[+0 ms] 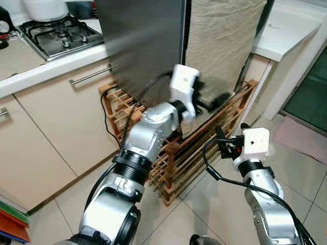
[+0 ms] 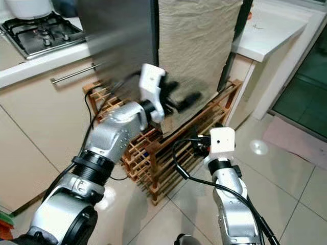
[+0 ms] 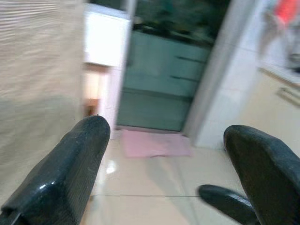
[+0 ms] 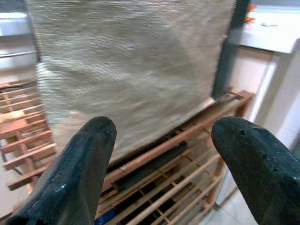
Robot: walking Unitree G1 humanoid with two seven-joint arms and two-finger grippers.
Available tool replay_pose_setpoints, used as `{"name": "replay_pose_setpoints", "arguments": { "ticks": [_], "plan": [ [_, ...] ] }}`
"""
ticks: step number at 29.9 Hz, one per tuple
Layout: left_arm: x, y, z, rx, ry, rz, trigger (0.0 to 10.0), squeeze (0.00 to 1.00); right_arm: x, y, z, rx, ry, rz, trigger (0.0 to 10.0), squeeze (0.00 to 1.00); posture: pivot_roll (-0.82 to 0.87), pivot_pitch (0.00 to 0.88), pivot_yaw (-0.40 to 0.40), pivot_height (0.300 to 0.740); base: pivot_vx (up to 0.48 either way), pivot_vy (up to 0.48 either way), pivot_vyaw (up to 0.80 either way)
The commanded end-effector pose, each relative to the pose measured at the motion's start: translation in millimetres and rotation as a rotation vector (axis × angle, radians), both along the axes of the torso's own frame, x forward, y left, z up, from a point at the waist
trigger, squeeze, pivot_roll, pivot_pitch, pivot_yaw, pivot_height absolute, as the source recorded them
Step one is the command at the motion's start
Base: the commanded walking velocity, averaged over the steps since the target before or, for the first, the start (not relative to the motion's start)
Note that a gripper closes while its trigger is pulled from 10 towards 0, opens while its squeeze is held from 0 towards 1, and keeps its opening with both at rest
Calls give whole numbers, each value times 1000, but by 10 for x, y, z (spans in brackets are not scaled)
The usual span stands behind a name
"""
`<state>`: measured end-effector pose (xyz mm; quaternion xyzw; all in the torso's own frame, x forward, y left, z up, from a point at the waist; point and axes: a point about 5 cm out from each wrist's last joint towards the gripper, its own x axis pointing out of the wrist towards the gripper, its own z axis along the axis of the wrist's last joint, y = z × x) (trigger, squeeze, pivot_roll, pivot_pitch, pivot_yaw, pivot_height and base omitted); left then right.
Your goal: Restocking fridge
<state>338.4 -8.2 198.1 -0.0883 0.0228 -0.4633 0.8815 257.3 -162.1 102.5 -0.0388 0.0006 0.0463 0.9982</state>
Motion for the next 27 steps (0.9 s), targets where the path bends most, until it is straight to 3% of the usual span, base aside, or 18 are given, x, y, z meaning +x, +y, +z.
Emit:
{"name": "replay_pose_setpoints", "arguments": {
  "ticks": [1,6,12,19,21,23,27],
  "plan": [
    [-90,-114,66,-31,-15,-69,10000,0,-3,-8,40,2,-9,-2,10000,0,-147,0,45,740,0,0,0],
    [-136,-147,114,-27,-51,-116,10000,0,4,7,36,3,-8,1,10000,0,-148,0,45,740,0,0,0],
    [-119,35,204,-55,-78,-61,10000,0,11,17,39,1,-9,1,10000,0,-146,0,43,740,0,0,0],
    [-109,374,168,-83,-115,94,10000,0,-4,-16,0,-5,3,-4,10000,0,-135,0,37,740,0,0,0],
    [-89,518,90,-49,-122,168,10000,0,2,-30,-8,-10,5,-3,10000,0,-124,0,29,740,0,0,0],
    [-84,534,77,-41,-123,177,10000,0,4,-31,-9,-10,5,-2,10000,0,-124,0,29,740,0,0,0],
    [64,659,-54,13,-94,323,10000,0,46,-26,-2,-17,2,4,10000,0,-116,0,20,740,0,0,0]
  ]
}}
